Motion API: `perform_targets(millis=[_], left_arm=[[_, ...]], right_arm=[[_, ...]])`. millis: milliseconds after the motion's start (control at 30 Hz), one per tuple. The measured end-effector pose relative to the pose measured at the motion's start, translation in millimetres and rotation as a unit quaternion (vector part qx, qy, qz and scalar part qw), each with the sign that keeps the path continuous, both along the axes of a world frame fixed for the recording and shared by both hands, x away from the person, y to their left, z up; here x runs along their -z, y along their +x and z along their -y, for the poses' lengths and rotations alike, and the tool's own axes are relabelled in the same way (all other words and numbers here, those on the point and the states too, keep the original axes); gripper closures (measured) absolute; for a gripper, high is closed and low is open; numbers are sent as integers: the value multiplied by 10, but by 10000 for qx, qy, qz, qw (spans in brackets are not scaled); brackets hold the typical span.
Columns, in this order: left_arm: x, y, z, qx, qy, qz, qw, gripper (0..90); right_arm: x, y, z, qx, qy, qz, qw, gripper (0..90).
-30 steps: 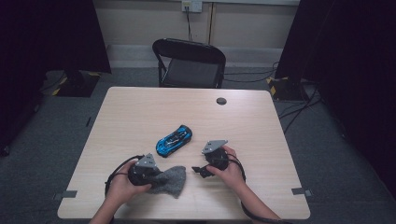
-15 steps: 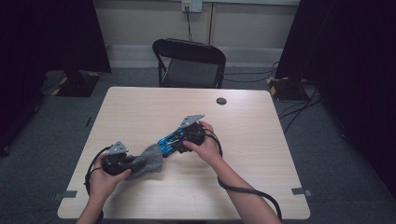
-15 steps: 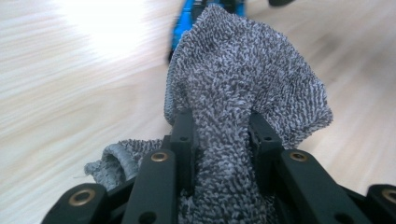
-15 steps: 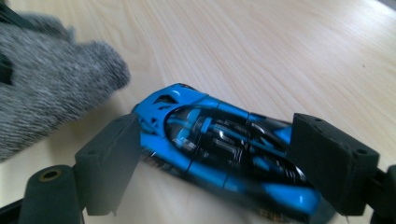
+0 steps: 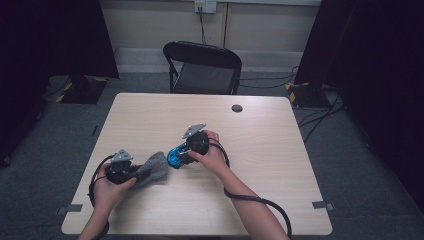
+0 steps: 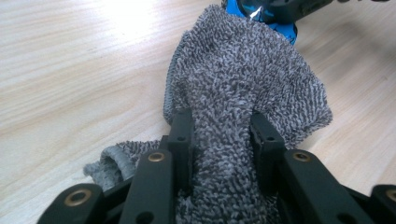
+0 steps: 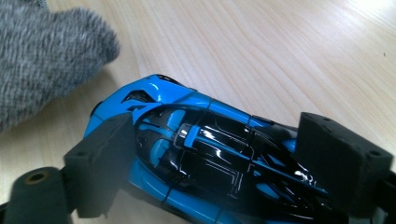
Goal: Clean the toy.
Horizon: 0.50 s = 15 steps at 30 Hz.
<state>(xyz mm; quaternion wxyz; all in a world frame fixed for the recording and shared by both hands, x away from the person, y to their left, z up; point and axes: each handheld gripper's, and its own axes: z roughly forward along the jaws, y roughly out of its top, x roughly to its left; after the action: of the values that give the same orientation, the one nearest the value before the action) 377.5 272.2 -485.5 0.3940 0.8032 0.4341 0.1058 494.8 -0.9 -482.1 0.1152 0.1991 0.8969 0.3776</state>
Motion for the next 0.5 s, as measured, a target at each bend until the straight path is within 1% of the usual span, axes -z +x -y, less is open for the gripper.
perform_targets(millis=[33, 67, 100, 167, 200, 233, 300, 367, 433, 467, 500], left_arm=[[13, 3, 14, 53, 19, 40, 10000, 643], [23, 5, 21, 77, 26, 71, 9999, 610], [31, 8, 28, 104, 23, 81, 9999, 578], [53, 18, 47, 192, -1, 122, 9997, 487], [52, 23, 54, 245, 25, 98, 9996, 447], [44, 25, 61, 303, 55, 108, 9995, 425], [27, 28, 69, 430, 123, 209, 9988, 377], [8, 24, 79, 606, 114, 259, 9978, 344], [19, 23, 97, 722, 160, 220, 9970, 299], [32, 23, 105, 789, 234, 233, 9963, 295], [51, 22, 119, 801, 290, 187, 9962, 293]], right_arm=[[10, 5, 4, 9, 35, 9, 10000, 106], [30, 18, 15, -54, 111, -8, 9999, 101], [48, 27, 25, -62, 215, -36, 9997, 96], [73, 43, 45, -83, 351, -72, 9993, 93], [79, 47, 52, -84, 383, -78, 9992, 93], [79, 49, 51, -90, 378, -77, 9992, 93], [73, 50, 44, -81, 350, -96, 9993, 93], [71, 50, 42, -82, 337, -100, 9993, 93], [77, 53, 48, -93, 367, -90, 9992, 93], [78, 55, 50, -104, 370, -92, 9992, 93], [78, 55, 50, -97, 369, -94, 9992, 93]])
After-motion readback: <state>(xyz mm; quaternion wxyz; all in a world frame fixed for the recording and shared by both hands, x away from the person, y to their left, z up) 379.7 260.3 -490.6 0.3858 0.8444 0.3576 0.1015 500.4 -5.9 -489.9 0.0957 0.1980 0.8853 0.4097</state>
